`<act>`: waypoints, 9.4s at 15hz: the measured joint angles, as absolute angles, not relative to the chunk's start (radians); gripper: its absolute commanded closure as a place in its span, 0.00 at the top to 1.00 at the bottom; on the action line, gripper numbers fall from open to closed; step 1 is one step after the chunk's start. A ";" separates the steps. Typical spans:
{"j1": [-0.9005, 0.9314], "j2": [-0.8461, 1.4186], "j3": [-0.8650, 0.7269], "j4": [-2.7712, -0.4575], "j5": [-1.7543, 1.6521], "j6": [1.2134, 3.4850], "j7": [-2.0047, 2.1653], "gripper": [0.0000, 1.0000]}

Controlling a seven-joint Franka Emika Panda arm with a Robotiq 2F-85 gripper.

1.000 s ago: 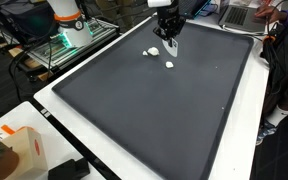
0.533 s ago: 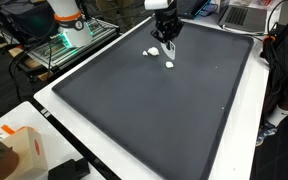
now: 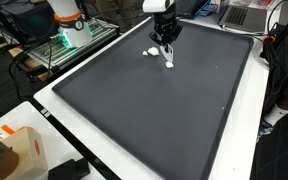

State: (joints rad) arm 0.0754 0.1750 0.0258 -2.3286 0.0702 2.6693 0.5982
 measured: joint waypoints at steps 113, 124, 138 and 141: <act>-0.061 0.231 0.227 -2.220 0.454 2.688 -0.051 0.01; -0.114 0.102 0.229 -2.242 0.679 2.468 -0.394 0.01; -0.066 0.006 0.071 -2.332 0.396 2.580 -0.277 0.01; -0.065 0.005 0.046 -2.294 0.396 2.417 -0.281 0.29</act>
State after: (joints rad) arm -0.0646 0.0051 0.0457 -2.2939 0.3961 2.4168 -0.2809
